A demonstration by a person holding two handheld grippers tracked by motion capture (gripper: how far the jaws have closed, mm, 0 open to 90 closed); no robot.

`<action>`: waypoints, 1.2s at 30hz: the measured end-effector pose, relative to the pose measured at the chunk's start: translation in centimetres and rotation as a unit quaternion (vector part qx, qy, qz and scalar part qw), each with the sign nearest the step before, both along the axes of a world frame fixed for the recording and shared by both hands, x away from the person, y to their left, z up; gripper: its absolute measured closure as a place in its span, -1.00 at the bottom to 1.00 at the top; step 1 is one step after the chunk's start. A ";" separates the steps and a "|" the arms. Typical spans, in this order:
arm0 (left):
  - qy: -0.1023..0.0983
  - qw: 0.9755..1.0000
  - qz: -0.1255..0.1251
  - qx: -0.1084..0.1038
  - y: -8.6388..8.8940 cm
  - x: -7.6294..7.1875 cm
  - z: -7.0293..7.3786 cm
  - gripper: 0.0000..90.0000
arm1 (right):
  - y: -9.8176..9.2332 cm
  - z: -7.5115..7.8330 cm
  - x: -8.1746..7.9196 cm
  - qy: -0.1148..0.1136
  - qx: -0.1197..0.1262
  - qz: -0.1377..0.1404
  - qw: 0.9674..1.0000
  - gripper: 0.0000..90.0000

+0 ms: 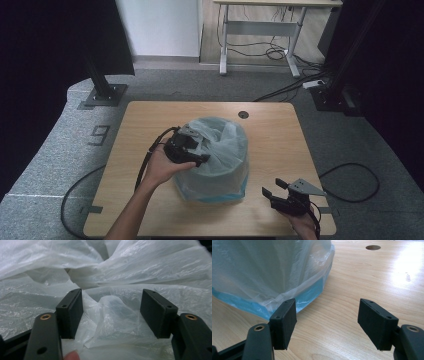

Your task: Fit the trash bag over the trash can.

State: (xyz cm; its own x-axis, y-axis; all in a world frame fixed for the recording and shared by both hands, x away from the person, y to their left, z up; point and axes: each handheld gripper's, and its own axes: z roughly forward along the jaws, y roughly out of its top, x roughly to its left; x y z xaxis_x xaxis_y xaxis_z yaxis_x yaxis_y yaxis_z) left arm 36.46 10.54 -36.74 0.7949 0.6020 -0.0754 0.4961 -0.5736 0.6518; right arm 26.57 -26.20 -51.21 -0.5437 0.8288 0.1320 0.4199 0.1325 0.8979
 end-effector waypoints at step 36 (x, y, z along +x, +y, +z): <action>0.008 0.998 -0.030 -0.059 -4.4 3.7 4.3 -0.18 | -1.0 -0.1 -0.4 0.001 0.009 -0.008 1.000 -0.29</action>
State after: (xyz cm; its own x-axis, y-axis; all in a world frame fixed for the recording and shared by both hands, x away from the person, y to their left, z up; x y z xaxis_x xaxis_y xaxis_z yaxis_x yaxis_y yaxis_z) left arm 40.20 6.17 -32.49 0.8269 0.5405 -0.1555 0.4748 -0.5225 0.7082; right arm 26.15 -27.18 -51.27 -0.5296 0.8352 0.1480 0.4230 0.1088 0.8996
